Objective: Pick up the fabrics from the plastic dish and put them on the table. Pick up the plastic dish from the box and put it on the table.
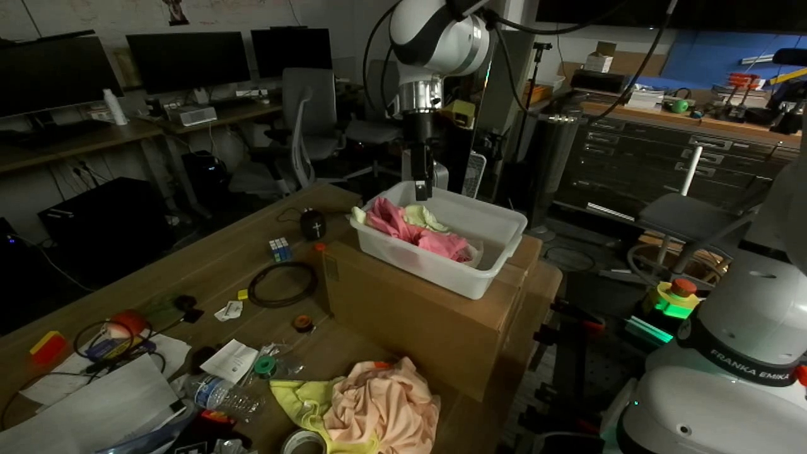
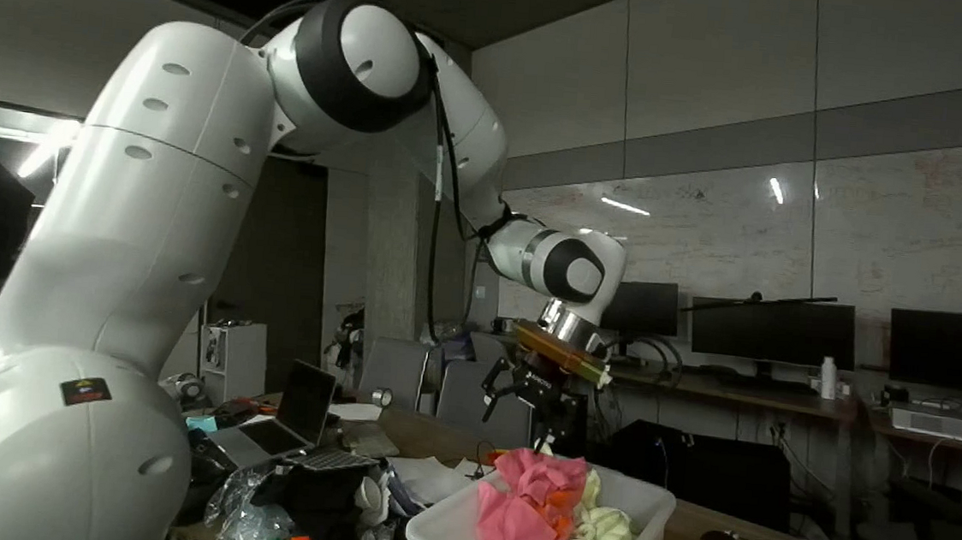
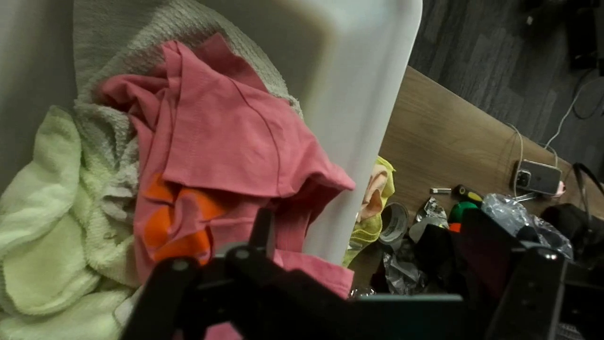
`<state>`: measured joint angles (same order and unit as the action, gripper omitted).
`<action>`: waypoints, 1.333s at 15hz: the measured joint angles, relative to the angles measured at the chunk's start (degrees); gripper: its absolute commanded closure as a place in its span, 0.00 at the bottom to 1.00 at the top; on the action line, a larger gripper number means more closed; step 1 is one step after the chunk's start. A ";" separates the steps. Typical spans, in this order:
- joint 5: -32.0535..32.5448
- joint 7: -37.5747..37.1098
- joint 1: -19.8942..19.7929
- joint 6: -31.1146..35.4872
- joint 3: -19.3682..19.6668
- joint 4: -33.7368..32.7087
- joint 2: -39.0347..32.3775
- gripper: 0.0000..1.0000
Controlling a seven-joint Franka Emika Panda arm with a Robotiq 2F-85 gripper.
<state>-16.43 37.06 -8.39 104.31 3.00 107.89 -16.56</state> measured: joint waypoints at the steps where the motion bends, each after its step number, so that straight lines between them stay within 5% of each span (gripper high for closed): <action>1: 0.00 0.10 0.00 0.56 -0.03 0.01 -0.87 0.00; 12: 3.70 -0.01 0.05 11.77 -1.21 0.87 -9.54 0.00; 20: 10.21 -7.83 0.57 30.22 -1.29 4.70 -10.56 0.00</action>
<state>-6.22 29.23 -7.82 134.53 1.72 112.58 -27.12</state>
